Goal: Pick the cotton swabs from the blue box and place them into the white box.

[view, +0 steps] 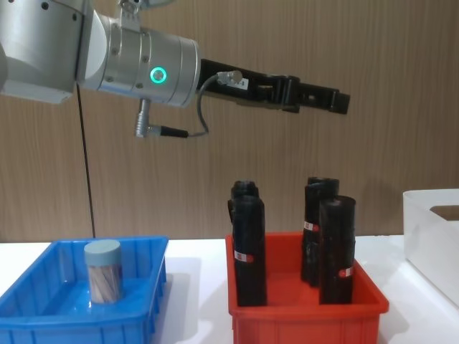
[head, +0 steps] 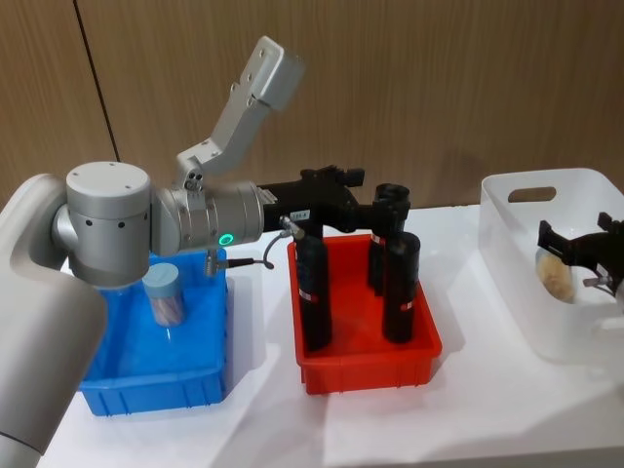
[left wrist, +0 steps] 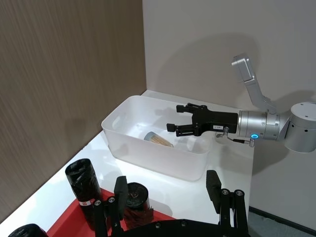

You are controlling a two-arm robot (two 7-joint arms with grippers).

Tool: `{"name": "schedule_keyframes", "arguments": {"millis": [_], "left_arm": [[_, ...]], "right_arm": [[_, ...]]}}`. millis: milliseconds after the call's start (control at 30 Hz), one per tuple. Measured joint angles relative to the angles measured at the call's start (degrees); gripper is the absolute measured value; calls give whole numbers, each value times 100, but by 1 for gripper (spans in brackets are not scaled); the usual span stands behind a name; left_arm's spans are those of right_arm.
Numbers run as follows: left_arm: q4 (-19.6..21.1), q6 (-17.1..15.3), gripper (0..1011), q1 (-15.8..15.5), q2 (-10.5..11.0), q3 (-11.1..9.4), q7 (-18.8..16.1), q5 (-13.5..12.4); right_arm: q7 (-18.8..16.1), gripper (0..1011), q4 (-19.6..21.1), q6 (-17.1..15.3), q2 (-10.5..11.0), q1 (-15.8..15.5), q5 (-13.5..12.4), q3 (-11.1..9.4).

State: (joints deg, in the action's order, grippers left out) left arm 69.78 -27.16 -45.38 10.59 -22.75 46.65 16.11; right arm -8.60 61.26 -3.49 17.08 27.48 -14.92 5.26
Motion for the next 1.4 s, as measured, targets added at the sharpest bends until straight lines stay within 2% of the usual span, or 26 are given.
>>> {"name": "schedule_keyframes", "arguments": {"millis": [1167,1400], "left_arm": [[10,9,1003,16,4,0,-8,-1],[172,190,1003,235,84,-23,-335,-30]], "right_arm": [[-57,1002,-90,141,7,17,-21,-40],[-25,1002,227,141,25,-202,-34,20]]}}
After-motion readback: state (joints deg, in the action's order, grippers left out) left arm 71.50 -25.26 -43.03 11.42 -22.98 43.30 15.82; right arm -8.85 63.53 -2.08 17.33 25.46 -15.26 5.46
